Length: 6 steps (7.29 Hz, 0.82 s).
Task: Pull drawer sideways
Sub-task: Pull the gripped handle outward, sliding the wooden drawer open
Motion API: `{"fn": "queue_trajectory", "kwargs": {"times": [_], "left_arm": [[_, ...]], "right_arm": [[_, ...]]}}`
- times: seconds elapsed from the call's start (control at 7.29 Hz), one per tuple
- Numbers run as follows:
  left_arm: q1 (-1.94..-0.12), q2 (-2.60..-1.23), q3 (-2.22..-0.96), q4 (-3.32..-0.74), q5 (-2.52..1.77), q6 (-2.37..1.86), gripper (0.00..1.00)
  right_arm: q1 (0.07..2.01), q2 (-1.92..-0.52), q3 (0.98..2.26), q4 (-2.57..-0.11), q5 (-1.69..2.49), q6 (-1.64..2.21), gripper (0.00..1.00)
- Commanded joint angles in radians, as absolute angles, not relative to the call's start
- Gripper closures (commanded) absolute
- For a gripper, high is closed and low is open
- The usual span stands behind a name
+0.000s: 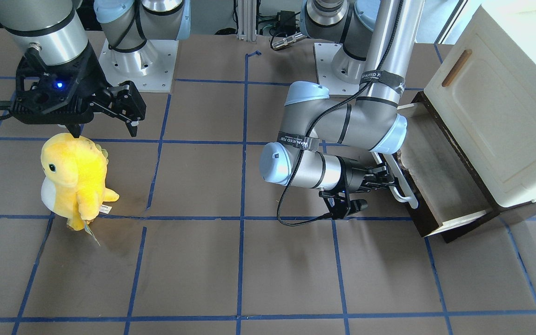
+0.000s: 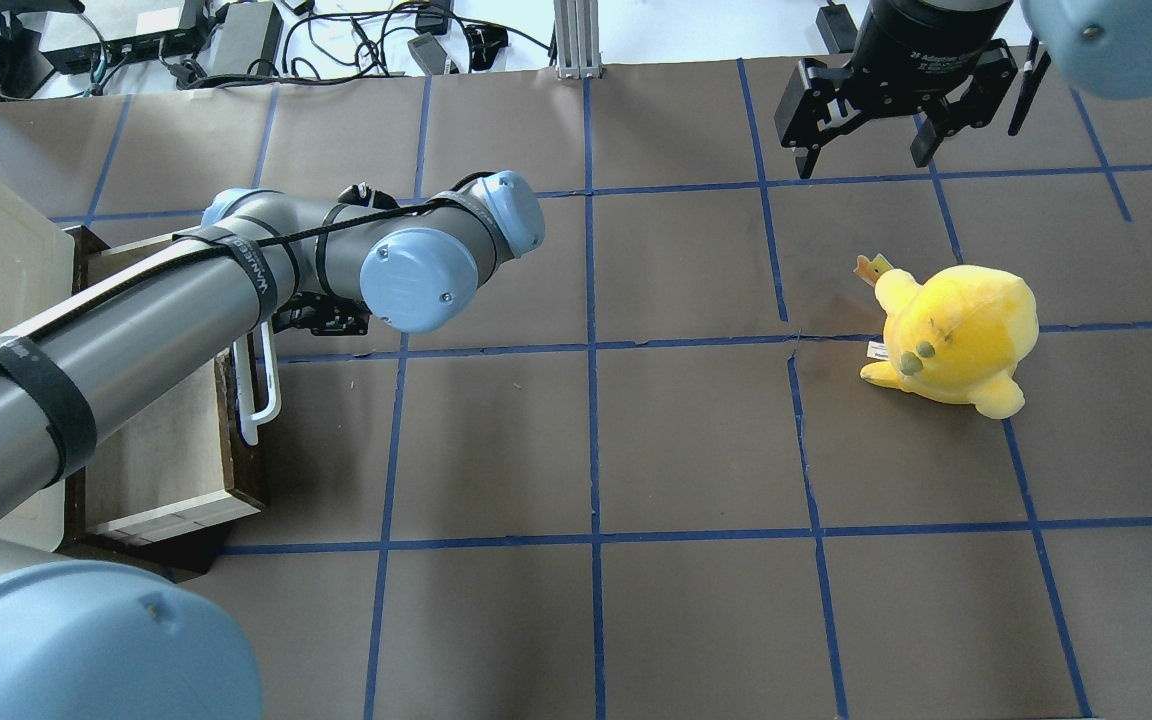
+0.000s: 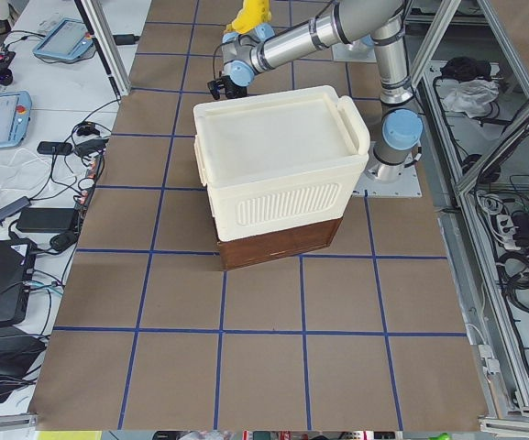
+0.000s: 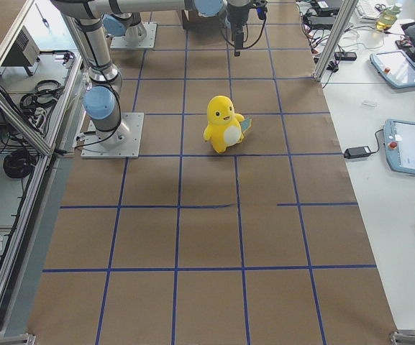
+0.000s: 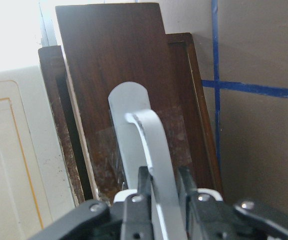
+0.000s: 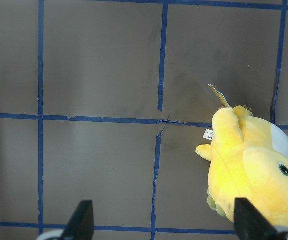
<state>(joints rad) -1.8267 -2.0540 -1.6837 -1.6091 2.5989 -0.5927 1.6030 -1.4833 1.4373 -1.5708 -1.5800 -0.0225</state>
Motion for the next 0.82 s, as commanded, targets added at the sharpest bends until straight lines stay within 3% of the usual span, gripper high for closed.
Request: {"fn": "queue_trajectory", "kwargs": {"times": [0.0,0.14,0.27,0.41,0.69], "left_arm": [[-1.829,-2.054,-1.680,-1.609,2.594,-0.592,0.71],[-1.829,-2.054,-1.680,-1.609,2.594,-0.581,0.63],[-1.829,-2.051,-1.681,-1.609,2.597,-0.534,0.20],[-1.829,-2.049,-1.681,-1.609,2.599,-0.505,0.00],[-1.829,-2.042,-1.675,-1.592,2.600,-0.459,0.00]], "right_arm": [[1.603,-1.483,1.437,-1.571,-1.580,-0.021,0.00],[1.603,-1.483,1.437,-1.571,-1.580,-0.021,0.00],[1.603,-1.483,1.437,-1.571,-1.580,-0.021,0.00],[1.603,-1.483,1.437,-1.571,-1.580,-0.021,0.00],[1.603,-1.483,1.437,-1.571,-1.580,-0.021,0.00]]}}
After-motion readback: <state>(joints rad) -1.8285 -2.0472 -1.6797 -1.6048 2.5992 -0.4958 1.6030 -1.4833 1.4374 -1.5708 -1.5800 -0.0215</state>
